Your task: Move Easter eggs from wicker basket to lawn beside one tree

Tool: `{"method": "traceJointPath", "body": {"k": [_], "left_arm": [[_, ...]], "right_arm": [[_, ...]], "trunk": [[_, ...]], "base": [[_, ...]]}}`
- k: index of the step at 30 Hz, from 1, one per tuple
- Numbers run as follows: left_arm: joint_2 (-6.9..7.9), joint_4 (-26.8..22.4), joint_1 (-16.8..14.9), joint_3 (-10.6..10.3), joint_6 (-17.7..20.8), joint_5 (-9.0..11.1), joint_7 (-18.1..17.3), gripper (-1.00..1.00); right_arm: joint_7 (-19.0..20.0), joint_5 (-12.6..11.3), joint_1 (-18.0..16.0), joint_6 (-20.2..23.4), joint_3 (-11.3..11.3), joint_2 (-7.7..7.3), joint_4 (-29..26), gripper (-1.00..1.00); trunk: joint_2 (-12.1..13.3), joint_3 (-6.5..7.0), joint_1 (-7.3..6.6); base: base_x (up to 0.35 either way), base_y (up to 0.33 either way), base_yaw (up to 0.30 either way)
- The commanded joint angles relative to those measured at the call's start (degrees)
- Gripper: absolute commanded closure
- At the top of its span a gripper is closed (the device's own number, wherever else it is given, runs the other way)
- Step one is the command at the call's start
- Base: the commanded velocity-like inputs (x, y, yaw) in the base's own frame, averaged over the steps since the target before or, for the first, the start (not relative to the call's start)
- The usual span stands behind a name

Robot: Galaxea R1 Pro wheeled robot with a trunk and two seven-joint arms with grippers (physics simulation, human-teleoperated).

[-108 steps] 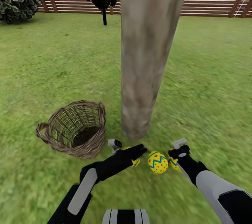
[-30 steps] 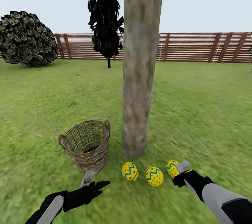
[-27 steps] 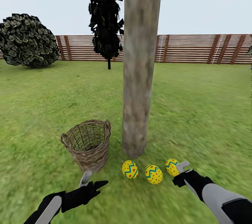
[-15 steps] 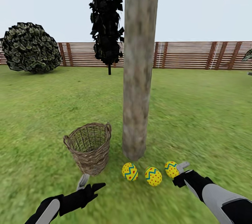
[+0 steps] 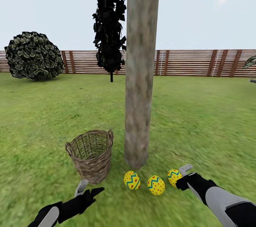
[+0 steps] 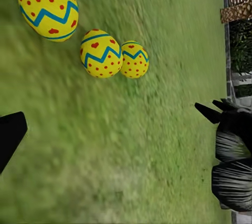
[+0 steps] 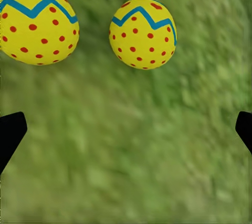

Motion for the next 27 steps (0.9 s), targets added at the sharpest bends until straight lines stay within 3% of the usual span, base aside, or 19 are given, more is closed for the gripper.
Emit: {"method": "traceJointPath", "body": {"k": [1, 8, 14, 21, 27], "left_arm": [[0.06, 0.68, -0.05, -0.11, -0.57, 0.33, 0.02, -1.00], [0.63, 4.05, -0.07, -0.14, -3.61, -0.25, 0.06, -1.00], [0.86, 5.97, -0.07, -0.04, -4.66, -4.31, 0.06, -1.00], [0.88, 9.32, -0.07, -0.09, -10.55, -4.75, 0.20, -1.00], [3.01, 10.44, -0.07, -0.18, -12.80, -4.78, 3.43, -1.00]], "right_arm": [[0.29, 0.55, 0.10, 0.34, 0.09, -0.03, -0.16, -1.00], [0.30, 0.34, 0.97, 0.00, 0.09, 0.04, -0.16, -1.00], [0.21, 0.20, 2.40, -0.27, 0.03, -0.01, -0.17, -1.00], [0.29, -0.26, 4.53, -0.51, -0.16, -0.36, 0.15, -1.00], [0.22, -0.56, 6.26, -4.35, -0.14, -0.26, 2.29, -1.00]], "trunk": [[0.39, 0.13, -0.24], [3.20, 1.38, -1.78], [5.60, 2.46, -3.09], [8.41, 3.72, -4.63], [10.82, 4.79, -5.95]], "base": [[0.000, 0.000, 0.000], [0.000, 0.000, 0.000], [0.000, 0.000, 0.000], [0.000, 0.000, 0.000], [0.000, 0.000, 0.000]]}}
